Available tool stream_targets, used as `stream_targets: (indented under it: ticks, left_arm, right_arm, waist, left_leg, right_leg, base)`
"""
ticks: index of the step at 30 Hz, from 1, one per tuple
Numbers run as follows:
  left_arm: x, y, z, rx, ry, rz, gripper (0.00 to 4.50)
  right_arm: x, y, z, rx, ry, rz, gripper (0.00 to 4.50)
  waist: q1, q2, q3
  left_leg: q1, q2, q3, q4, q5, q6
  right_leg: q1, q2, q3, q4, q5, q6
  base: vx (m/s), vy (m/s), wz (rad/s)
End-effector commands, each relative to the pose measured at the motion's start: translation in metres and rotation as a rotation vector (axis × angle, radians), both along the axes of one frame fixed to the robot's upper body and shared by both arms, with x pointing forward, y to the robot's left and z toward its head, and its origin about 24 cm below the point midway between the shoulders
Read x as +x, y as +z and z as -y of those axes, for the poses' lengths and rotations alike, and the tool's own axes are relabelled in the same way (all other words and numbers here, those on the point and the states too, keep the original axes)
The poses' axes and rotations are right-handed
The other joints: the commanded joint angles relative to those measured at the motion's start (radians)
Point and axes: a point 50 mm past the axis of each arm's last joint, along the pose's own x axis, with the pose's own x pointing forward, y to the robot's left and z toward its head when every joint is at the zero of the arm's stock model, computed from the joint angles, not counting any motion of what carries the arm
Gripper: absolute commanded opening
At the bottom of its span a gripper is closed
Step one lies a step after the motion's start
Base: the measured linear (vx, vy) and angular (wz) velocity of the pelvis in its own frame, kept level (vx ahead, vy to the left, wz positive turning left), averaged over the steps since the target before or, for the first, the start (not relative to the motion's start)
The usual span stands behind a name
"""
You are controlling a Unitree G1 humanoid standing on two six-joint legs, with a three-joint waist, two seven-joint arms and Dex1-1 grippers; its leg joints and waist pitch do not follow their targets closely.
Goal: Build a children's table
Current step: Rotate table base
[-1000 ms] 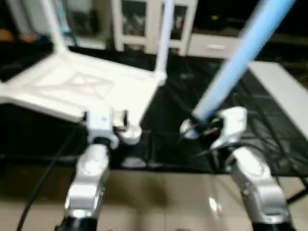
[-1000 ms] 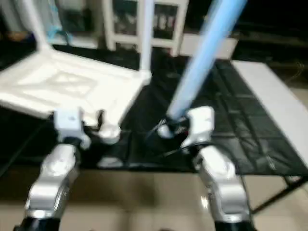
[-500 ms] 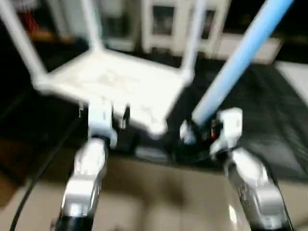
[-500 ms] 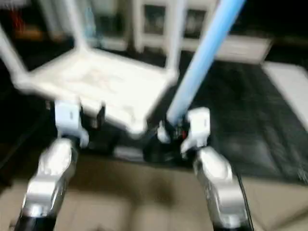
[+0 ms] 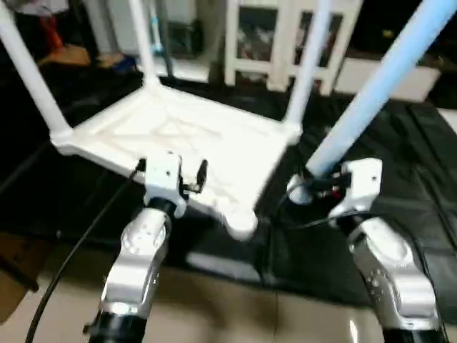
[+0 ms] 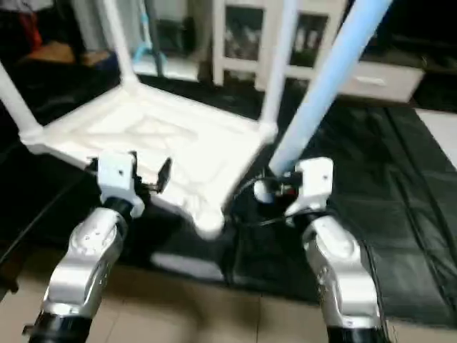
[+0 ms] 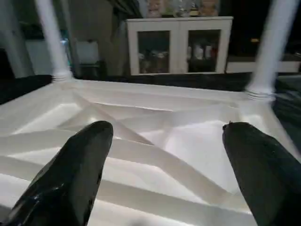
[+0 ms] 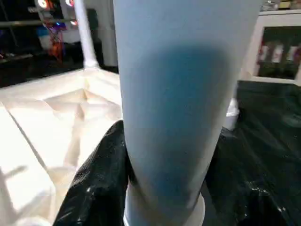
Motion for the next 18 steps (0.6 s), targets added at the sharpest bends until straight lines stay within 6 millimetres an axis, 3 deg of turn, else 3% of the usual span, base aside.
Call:
stream_targets:
  ticks: [1, 2, 3, 4, 5, 6, 7, 8, 9, 10, 11, 12, 13, 14, 15, 16, 17, 18]
  left_arm:
    - [0.003, -0.003, -0.002, 0.004, 0.003, -0.016, 4.18]
    - [0.003, -0.003, -0.001, 0.006, 0.002, -0.016, 4.18]
    - [0.003, -0.004, 0.001, 0.007, -0.002, -0.018, 4.18]
    - [0.003, -0.005, 0.004, 0.007, -0.016, -0.023, 4.18]
    - [0.000, -0.006, 0.009, -0.020, -0.064, -0.030, 4.18]
    - [-0.001, -0.007, 0.011, -0.025, -0.083, -0.036, 4.18]
    - [-0.002, -0.008, 0.013, -0.033, -0.110, -0.044, 4.18]
    - [-0.005, -0.009, 0.017, -0.037, -0.164, -0.051, 4.18]
    - [-0.008, -0.010, 0.021, -0.021, -0.241, -0.050, 4.18]
    - [-0.010, -0.010, 0.022, -0.008, -0.288, -0.048, 4.18]
    - [-0.011, -0.010, 0.021, 0.003, -0.330, -0.047, 4.18]
    - [-0.012, -0.010, 0.020, 0.009, -0.351, -0.046, 4.18]
    - [-0.012, -0.010, 0.017, 0.030, -0.404, -0.056, 4.18]
    - [-0.013, -0.010, 0.013, 0.050, -0.454, -0.077, 4.36]
    - [-0.014, -0.011, 0.008, 0.087, -0.502, -0.095, 4.36]
    - [-0.014, -0.012, 0.002, 0.133, -0.541, -0.111, 4.36]
    - [-0.014, -0.013, -0.004, 0.180, -0.584, -0.136, 4.36]
    - [-0.013, -0.012, -0.014, 0.226, -0.651, -0.169, 4.36]
  right_arm:
    - [-0.001, 0.005, 0.000, 0.007, -0.003, 0.010, 1.85]
    - [-0.001, 0.005, 0.001, 0.007, -0.005, 0.012, 1.85]
    - [-0.002, 0.006, 0.003, 0.001, -0.010, 0.016, 1.85]
    - [-0.003, 0.007, 0.003, 0.002, -0.004, 0.019, 1.85]
    - [-0.003, 0.007, 0.003, -0.001, 0.007, 0.015, 1.85]
    - [-0.004, 0.007, 0.003, -0.004, 0.010, 0.013, 1.85]
    - [-0.004, 0.007, 0.003, -0.006, 0.013, 0.010, 1.85]
    - [-0.004, 0.007, 0.003, -0.011, 0.023, 0.006, 1.85]
    - [-0.004, 0.008, 0.003, -0.018, 0.040, 0.002, 1.85]
    - [-0.004, 0.008, 0.003, -0.021, 0.059, -0.003, 1.85]
    - [-0.004, 0.009, 0.003, -0.029, 0.079, -0.004, 1.85]
    - [-0.004, 0.009, 0.002, -0.034, 0.091, -0.006, 1.85]
    - [-0.004, 0.009, 0.002, -0.045, 0.113, -0.009, 1.85]
    - [-0.003, 0.010, 0.003, -0.052, 0.130, -0.012, 1.85]
    - [-0.003, 0.010, 0.003, -0.058, 0.141, -0.010, 1.85]
    - [-0.002, 0.011, 0.004, -0.060, 0.148, -0.010, 1.85]
    - [-0.001, 0.012, 0.005, -0.061, 0.155, -0.010, 1.85]
    - [0.000, 0.014, 0.007, -0.056, 0.173, -0.007, 1.85]
  waist:
    - [-0.023, 0.068, -0.054]
    - [-0.057, 0.035, -0.046]
    - [-0.040, -0.002, -0.063]
    - [-0.041, 0.029, -0.045]
    - [-0.073, 0.002, -0.064]
    - [-0.082, -0.012, -0.070]
    - [-0.088, -0.048, -0.088]
    - [-0.056, -0.106, -0.103]
    - [-0.036, -0.103, -0.109]
    - [-0.033, -0.098, -0.108]
    - [-0.030, -0.102, -0.099]
    - [-0.036, -0.059, -0.091]
    - [-0.043, -0.050, -0.090]
    - [-0.049, -0.036, -0.087]
    - [-0.050, -0.041, -0.082]
    - [-0.052, -0.048, -0.074]
    - [-0.042, -0.056, -0.064]
    - [-0.035, -0.057, -0.058]
  left_leg:
    - [0.120, 0.148, -0.072, -0.139, -0.069, -0.118]
    - [0.117, 0.232, -0.107, -0.184, -0.119, -0.106]
    - [0.112, 0.221, -0.104, -0.195, -0.142, -0.001]
    - [0.093, 0.182, -0.072, -0.205, -0.150, 0.061]
    - [0.149, 0.148, -0.057, -0.178, -0.069, 0.212]
    - [0.151, 0.129, -0.047, -0.163, 0.002, 0.269]
    - [0.121, 0.055, 0.003, -0.095, 0.173, 0.316]
    - [-0.035, -0.036, 0.051, 0.000, 0.122, 0.296]
    - [-0.084, 0.011, 0.009, 0.035, 0.127, 0.199]
    - [-0.101, 0.025, -0.004, 0.022, 0.202, 0.155]
    - [-0.107, 0.030, 0.002, -0.029, 0.316, 0.092]
    - [-0.084, 0.035, 0.012, -0.090, 0.464, 0.072]
    - [-0.074, 0.049, 0.012, -0.091, 0.512, 0.089]
    - [-0.045, 0.097, -0.001, -0.087, 0.526, 0.130]
    - [-0.021, 0.127, 0.000, -0.092, 0.457, 0.147]
    - [-0.025, 0.127, 0.005, -0.102, 0.380, 0.152]
    - [-0.028, 0.120, 0.023, -0.113, 0.207, 0.145]
    - [-0.022, 0.124, 0.031, -0.123, 0.059, 0.118]
  right_leg:
    - [-0.112, -0.056, -0.025, 0.017, -0.276, -0.027]
    - [-0.129, -0.095, -0.066, 0.099, -0.256, 0.018]
    - [-0.123, -0.143, -0.128, 0.132, -0.073, 0.067]
    - [-0.121, -0.139, -0.147, 0.118, -0.022, 0.048]
    - [-0.158, -0.156, -0.155, 0.073, 0.066, 0.019]
    - [-0.156, -0.167, -0.149, 0.043, 0.107, 0.011]
    - [-0.121, -0.209, -0.117, -0.026, 0.251, -0.059]
    - [0.048, -0.294, 0.009, -0.059, 0.366, -0.204]
    - [0.093, -0.352, 0.048, -0.041, 0.652, -0.306]
    - [0.096, -0.335, 0.035, -0.004, 0.911, -0.317]
    - [0.074, -0.266, -0.019, 0.026, 1.304, -0.280]
    - [0.037, -0.188, -0.085, 0.034, 1.236, -0.207]
    - [0.025, -0.163, -0.097, 0.030, 1.105, -0.173]
    - [-0.004, -0.160, -0.099, 0.011, 0.775, -0.149]
    - [-0.025, -0.179, -0.090, -0.015, 0.496, -0.178]
    - [-0.023, -0.188, -0.086, -0.027, 0.390, -0.196]
    - [-0.020, -0.199, -0.079, -0.046, 0.220, -0.223]
    - [-0.021, -0.206, -0.076, -0.055, 0.078, -0.236]
  base:
    - [0.125, 0.094, -0.50]
    - [0.137, 0.098, -0.43]
    - [0.149, 0.046, -0.26]
    - [0.149, 0.046, -0.26]
    - [0.170, 0.023, -0.12]
    - [0.193, -0.024, 0.01]
    - [0.193, -0.024, 0.01]
    - [0.208, -0.056, 0.07]
    - [0.175, -0.050, 0.07]
    - [0.175, -0.050, 0.07]
    - [0.016, -0.055, -0.02]
    - [-0.108, -0.058, -0.15]
    - [-0.108, -0.058, -0.15]
    - [-0.056, -0.029, -0.11]
    - [0.000, 0.000, 0.00]
    - [0.000, 0.000, 0.00]
    - [0.000, 0.000, 0.00]
    - [-0.055, 0.022, 0.07]
